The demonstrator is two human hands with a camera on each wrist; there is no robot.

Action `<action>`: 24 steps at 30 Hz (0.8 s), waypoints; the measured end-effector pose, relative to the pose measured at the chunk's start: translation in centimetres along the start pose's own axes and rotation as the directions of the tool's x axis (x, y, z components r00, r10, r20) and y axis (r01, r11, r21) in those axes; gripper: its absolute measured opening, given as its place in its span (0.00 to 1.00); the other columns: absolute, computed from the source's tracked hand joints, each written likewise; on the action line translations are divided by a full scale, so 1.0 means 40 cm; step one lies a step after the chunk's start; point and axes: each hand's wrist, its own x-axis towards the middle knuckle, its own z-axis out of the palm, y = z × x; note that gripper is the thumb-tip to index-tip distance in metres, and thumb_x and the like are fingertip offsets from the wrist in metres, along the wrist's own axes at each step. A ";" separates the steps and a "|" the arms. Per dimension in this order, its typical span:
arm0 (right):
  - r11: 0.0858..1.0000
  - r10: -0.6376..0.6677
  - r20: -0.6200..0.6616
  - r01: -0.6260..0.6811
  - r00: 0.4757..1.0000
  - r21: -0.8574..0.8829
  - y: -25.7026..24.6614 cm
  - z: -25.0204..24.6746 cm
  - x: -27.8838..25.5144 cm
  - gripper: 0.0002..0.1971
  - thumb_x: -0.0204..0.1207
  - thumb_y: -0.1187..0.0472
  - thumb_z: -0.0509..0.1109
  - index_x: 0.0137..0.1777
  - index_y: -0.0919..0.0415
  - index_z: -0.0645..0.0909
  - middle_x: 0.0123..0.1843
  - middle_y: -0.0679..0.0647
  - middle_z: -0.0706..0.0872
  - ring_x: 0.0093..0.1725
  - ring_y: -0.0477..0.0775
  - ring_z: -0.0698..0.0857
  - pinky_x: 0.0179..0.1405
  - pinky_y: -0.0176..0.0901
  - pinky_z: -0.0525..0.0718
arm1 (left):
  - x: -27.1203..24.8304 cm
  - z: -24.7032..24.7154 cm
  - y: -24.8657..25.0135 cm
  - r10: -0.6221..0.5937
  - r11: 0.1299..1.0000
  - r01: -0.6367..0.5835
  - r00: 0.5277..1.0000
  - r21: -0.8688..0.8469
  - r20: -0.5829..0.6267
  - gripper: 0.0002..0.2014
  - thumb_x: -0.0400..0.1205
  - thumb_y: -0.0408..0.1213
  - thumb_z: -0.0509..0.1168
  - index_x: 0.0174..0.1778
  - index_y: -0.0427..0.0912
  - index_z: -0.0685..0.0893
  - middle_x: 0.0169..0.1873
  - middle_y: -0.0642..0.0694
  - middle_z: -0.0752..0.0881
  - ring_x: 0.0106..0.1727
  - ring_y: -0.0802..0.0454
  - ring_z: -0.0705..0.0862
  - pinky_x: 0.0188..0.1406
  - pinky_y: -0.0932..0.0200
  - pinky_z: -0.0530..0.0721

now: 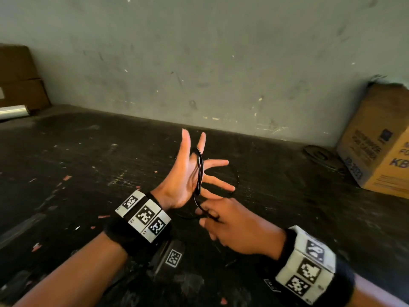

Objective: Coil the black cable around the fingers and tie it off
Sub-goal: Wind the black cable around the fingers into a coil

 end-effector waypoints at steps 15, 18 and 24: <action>0.842 -0.394 -0.192 0.268 0.899 -0.469 -0.082 -0.363 -0.005 0.16 0.64 0.43 0.74 0.36 0.58 0.85 0.19 0.44 0.71 0.21 0.46 0.72 0.23 0.28 0.67 | -0.067 0.022 -0.058 -0.280 0.949 0.194 0.881 0.249 0.380 0.48 0.61 0.82 0.51 0.79 0.73 0.49 0.65 0.22 0.78 0.30 0.46 0.89 0.11 0.63 0.81; 0.858 -0.413 -0.276 0.269 0.868 -0.437 -0.024 -0.358 0.022 0.16 0.67 0.45 0.73 0.34 0.60 0.83 0.21 0.44 0.73 0.21 0.45 0.72 0.23 0.28 0.67 | -0.077 0.039 -0.049 -0.286 0.956 0.215 0.844 0.202 0.454 0.49 0.62 0.81 0.52 0.80 0.71 0.49 0.69 0.21 0.74 0.33 0.47 0.90 0.16 0.60 0.85; 0.963 -0.223 -0.318 0.158 0.921 -0.217 0.160 -0.155 0.050 0.16 0.81 0.55 0.64 0.41 0.67 0.85 0.31 0.61 0.86 0.29 0.47 0.82 0.30 0.42 0.81 | -0.066 0.056 0.016 -0.083 0.986 0.139 0.884 -0.090 0.459 0.51 0.57 0.81 0.56 0.79 0.72 0.53 0.73 0.25 0.72 0.39 0.37 0.91 0.19 0.52 0.88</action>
